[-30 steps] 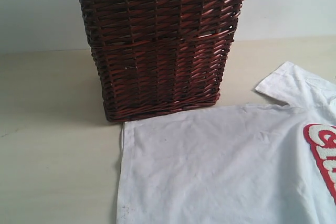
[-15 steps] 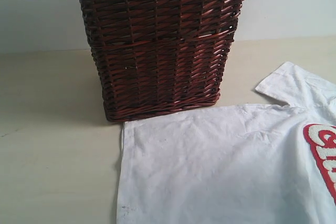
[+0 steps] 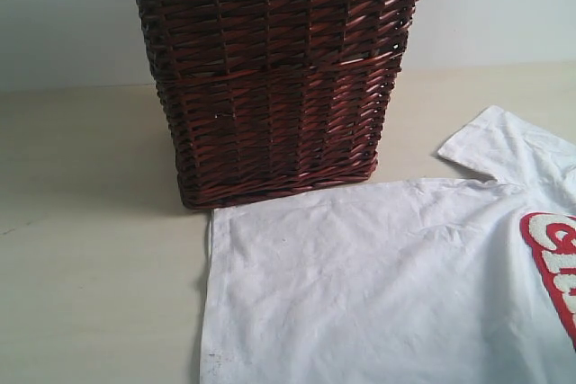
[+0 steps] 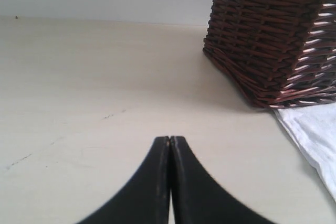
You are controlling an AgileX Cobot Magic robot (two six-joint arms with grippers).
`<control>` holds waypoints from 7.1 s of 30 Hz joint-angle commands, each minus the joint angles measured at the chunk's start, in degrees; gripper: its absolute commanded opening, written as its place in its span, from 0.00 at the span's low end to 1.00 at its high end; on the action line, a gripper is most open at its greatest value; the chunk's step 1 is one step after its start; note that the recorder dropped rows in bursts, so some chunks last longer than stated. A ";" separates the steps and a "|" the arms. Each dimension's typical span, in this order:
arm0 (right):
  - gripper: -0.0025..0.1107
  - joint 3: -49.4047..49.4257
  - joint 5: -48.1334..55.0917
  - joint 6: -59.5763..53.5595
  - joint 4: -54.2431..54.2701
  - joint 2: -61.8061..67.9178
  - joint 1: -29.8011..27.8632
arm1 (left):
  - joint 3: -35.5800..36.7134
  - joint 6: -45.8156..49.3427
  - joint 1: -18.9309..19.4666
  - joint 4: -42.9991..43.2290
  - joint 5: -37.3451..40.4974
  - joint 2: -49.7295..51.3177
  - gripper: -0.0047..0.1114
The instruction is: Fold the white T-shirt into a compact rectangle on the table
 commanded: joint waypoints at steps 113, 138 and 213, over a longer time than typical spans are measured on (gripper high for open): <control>0.03 -47.75 27.32 24.94 24.98 20.34 78.51 | -0.03 0.14 -0.45 -0.25 -0.28 -0.39 0.04; 0.03 -56.31 26.00 37.65 24.24 35.34 79.35 | -0.03 0.14 -0.45 -0.25 -0.28 -0.39 0.04; 0.94 -12.39 17.91 -41.73 -0.23 7.55 -0.01 | -0.03 0.14 -0.45 -0.25 -0.28 -0.39 0.04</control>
